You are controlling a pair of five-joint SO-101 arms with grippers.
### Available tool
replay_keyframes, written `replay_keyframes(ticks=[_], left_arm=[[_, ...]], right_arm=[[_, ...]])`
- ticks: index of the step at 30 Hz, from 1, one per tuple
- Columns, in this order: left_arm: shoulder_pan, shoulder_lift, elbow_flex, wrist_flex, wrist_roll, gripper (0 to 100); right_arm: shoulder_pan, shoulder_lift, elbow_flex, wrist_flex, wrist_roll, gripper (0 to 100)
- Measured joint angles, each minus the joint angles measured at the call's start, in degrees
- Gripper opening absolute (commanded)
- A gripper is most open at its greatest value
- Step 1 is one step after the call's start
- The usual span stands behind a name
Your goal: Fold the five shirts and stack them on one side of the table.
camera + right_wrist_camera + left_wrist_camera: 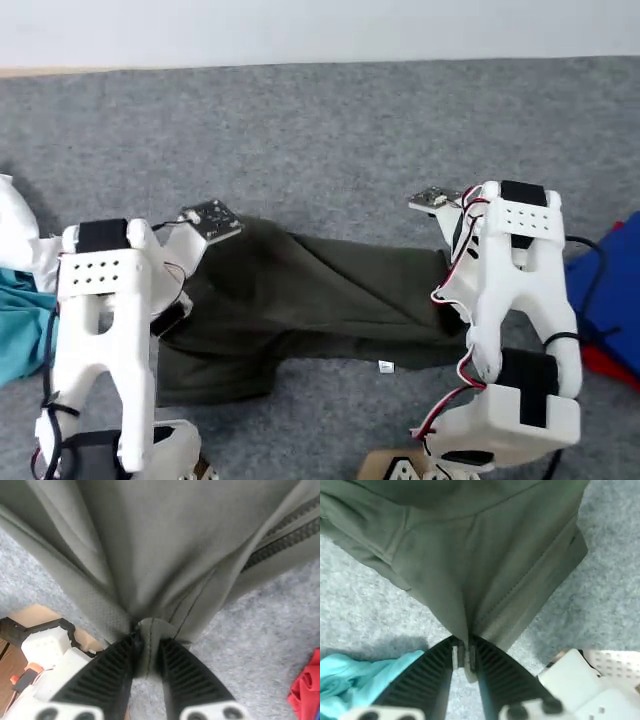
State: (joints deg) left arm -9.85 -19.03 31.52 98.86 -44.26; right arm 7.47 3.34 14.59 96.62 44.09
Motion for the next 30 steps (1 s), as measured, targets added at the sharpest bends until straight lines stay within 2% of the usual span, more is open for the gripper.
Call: replay_keyframes(ticks=[12, 20, 22, 27, 30], left_arm=[[0.0, 0.0, 8.18, 0.0, -1.76, 0], [-0.09, -0.44, 8.88, 0.0, -3.78, 0], [-0.09, -0.44, 9.49, -0.09, -4.13, 2], [-0.09, -0.44, 9.58, -0.09, -4.31, 13], [-1.58, -0.44, 9.67, -0.88, -4.31, 14]], right_arm=[[0.0, 0.0, 0.0, 0.0, 0.0, 0.9], [0.0, 0.0, 0.0, 0.0, 0.0, 1.7], [0.0, 0.0, 0.0, 0.0, 0.0, 6.1], [0.0, 0.0, 0.0, 0.18, 0.0, 27.0], [0.0, -0.09, 0.0, 1.76, 0.0, 30.1]])
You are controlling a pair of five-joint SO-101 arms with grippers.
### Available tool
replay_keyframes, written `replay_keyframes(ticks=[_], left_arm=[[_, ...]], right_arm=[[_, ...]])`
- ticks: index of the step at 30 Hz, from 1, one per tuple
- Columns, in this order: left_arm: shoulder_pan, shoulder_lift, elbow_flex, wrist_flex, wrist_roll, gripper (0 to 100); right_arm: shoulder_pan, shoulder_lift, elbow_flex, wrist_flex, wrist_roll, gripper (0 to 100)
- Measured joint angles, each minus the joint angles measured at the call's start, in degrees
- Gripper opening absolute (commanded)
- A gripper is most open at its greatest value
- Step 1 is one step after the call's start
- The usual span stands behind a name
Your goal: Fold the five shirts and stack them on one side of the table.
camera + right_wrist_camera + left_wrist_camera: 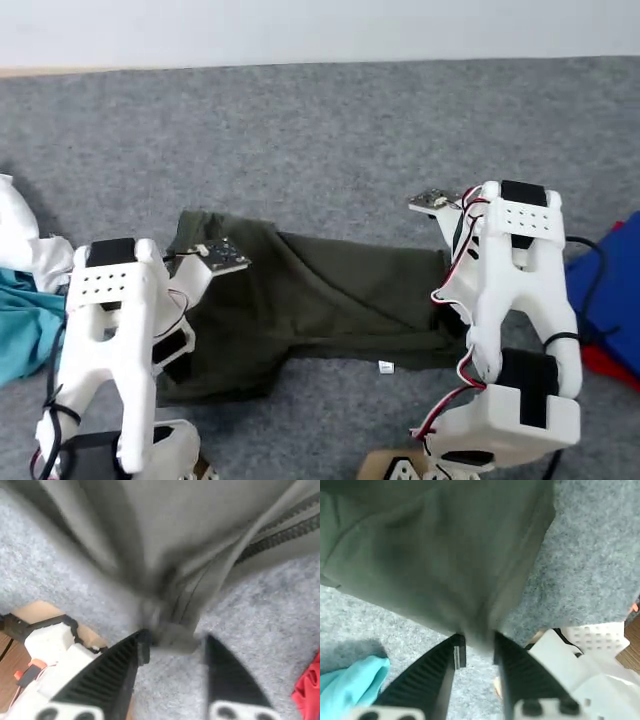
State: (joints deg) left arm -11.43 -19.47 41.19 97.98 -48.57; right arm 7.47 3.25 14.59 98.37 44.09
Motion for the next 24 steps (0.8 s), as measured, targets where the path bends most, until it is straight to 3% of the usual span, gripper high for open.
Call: replay_keyframes(ticks=[8, 14, 16, 24], left_arm=[[-2.2, 0.0, 0.0, -2.02, 0.0, 14], [-2.55, 0.0, -6.95, -2.64, 0.0, 0], [-1.85, 0.0, -9.32, -4.4, 0.79, 0], [6.07, 0.0, -10.55, -19.16, 18.2, 0]], right_arm=[[0.0, -0.35, -0.18, 1.67, 0.0, 30.0], [0.09, -0.35, -10.2, 1.76, -0.09, 29.9], [-0.18, -0.35, -12.84, 1.67, -0.26, 29.4], [-3.25, -0.35, -14.77, -5.01, -11.6, 4.5]])
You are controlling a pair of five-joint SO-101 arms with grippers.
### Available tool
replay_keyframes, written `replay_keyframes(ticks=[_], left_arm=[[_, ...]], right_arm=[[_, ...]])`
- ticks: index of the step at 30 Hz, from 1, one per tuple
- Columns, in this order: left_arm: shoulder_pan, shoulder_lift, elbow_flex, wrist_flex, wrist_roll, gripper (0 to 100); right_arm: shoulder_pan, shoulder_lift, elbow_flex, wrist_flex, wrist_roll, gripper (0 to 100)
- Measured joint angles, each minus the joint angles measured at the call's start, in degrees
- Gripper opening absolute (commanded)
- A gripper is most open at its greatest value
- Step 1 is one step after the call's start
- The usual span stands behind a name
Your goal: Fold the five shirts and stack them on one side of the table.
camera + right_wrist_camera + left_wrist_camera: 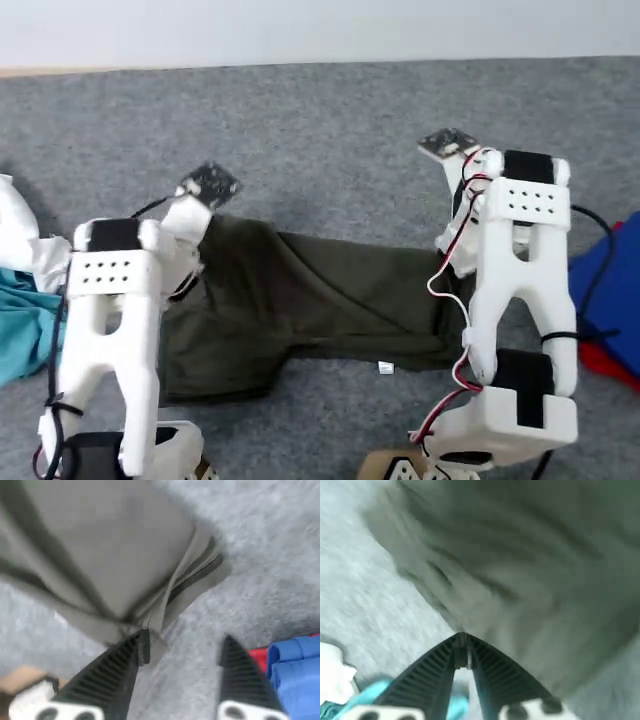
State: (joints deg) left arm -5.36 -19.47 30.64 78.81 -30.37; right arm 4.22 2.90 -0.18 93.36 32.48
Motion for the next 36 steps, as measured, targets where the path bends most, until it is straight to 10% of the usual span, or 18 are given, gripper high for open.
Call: replay_keyframes(ticks=[15, 36], left_arm=[[3.52, 16.18, 8.26, -27.6, 13.89, 0], [3.52, 30.42, -3.25, -21.1, 14.24, 0]], right_arm=[[-5.71, 13.1, 0.0, -9.05, -7.12, 0.9], [2.73, 22.51, 0.0, -23.74, -7.47, 0.9]])
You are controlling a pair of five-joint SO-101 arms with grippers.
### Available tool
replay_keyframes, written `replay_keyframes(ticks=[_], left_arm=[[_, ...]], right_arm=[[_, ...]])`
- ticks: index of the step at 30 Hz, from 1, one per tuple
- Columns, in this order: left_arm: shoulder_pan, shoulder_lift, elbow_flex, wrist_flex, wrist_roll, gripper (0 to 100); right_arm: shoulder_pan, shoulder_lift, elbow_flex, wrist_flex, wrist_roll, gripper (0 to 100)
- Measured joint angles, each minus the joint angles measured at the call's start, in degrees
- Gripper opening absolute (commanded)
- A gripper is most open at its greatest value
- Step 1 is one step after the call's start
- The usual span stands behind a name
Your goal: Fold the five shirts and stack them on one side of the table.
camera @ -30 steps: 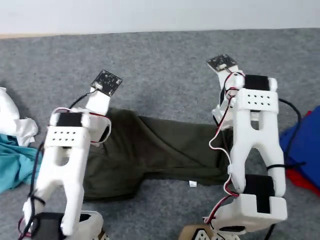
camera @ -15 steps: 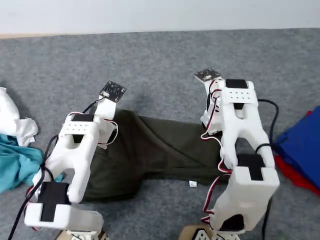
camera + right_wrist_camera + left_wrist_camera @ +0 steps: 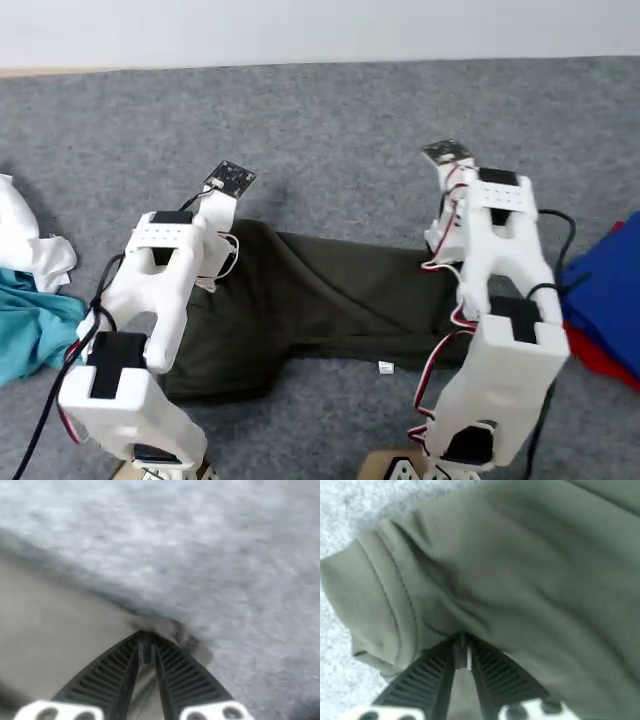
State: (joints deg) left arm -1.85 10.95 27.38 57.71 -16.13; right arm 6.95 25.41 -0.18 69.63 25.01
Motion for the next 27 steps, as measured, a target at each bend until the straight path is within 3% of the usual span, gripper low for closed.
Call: replay_keyframes(ticks=[18, 23, 27], left_arm=[[0.0, 0.18, -0.44, 0.53, 0.0, 0], [0.0, 0.18, -0.44, 0.53, 0.0, 0], [0.0, 0.18, -0.44, 0.53, 0.0, 0]], right_arm=[[10.99, 0.0, 0.0, -3.52, 0.0, 0.9], [9.49, -1.67, 0.09, -3.34, 0.0, 0.9], [4.31, -6.07, 0.09, -3.34, 0.0, 0.9]])
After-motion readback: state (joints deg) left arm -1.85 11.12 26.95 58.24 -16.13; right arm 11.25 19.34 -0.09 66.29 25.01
